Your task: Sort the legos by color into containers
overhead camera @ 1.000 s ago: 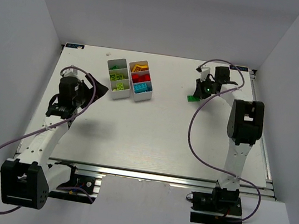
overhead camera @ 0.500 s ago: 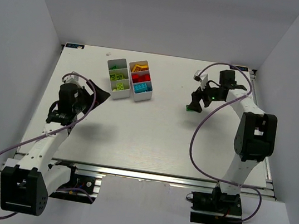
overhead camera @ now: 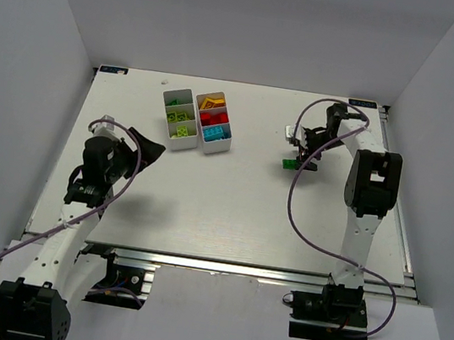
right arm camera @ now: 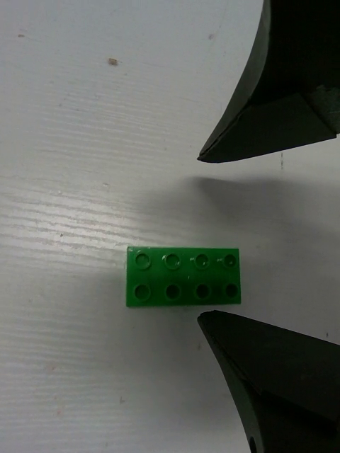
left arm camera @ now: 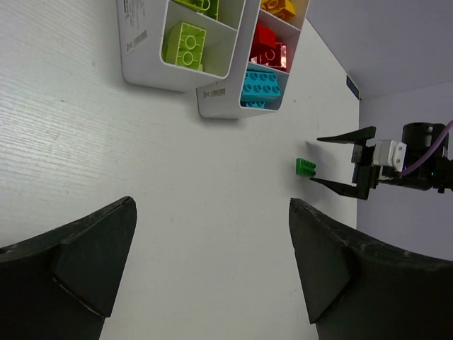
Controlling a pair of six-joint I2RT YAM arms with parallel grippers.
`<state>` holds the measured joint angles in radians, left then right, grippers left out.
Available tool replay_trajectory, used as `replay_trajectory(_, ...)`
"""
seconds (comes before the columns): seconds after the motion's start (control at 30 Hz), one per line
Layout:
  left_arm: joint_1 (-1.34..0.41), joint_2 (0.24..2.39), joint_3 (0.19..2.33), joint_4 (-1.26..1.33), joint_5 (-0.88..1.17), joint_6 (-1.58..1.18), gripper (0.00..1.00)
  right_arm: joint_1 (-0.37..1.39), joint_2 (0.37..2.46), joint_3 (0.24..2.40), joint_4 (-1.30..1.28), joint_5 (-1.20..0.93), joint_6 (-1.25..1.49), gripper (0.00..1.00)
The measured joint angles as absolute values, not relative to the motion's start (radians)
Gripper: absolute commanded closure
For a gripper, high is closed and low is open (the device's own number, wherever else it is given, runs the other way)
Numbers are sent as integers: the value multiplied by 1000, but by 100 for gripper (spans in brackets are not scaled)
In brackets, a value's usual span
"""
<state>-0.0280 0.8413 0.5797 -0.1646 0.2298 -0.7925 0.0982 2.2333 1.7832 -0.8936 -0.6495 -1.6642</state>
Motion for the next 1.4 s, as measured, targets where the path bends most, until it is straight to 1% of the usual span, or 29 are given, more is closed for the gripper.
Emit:
replay_trajectory(0.13, -28, 809, 561, -187, 229, -804, 3, 98, 2296, 1882, -948, -648, -1723, 11)
replay_trajectory(0.43, -28, 806, 560, -191, 242, -817, 3, 99, 2316, 1894, -1029, -623, -1737, 17)
replay_trajectory(0.53, -30, 816, 560, -184, 257, -825, 3, 99, 2318, 1894, -1052, -616, -1734, 21)
replay_trajectory(0.63, -36, 837, 559, -161, 273, -845, 4, 99, 2321, 1894, -1068, -612, -1725, 28)
replay_trajectory(0.67, -43, 845, 558, -147, 278, -856, 4, 99, 2323, 1895, -1074, -612, -1718, 35)
replay_trajectory(0.77, -85, 876, 549, -102, 288, -886, 4, 99, 2332, 1902, -1105, -609, -1702, 44)
replay_trajectory(0.93, -220, 970, 548, -14, 289, -919, 4, 101, 2334, 1901, -1124, -610, -1685, 60)
replay_trajectory(0.97, -252, 997, 548, 7, 289, -926, 4, 101, 2334, 1898, -1123, -613, -1681, 66)
replay_trajectory(1.03, -309, 1055, 551, 51, 289, -934, 4, 101, 2320, 1873, -1105, -624, -1672, 70)
replay_trajectory(1.07, -335, 1088, 553, 73, 289, -939, 4, 100, 2304, 1844, -1090, -632, -1663, 74)
replay_trajectory(1.13, -377, 1161, 564, 114, 291, -944, 4, 101, 2265, 1781, -1070, -643, -1648, 77)
replay_trajectory(1.27, -432, 1324, 621, 192, 307, -953, 4, 113, 2186, 1647, -1040, -695, -1592, 86)
replay_trajectory(1.33, -451, 1399, 656, 231, 319, -959, 4, 129, 2133, 1592, -1029, -726, -1560, 90)
replay_trajectory(1.4, -470, 1466, 691, 274, 334, -967, 4, 151, 2067, 1545, -1000, -759, -1526, 91)
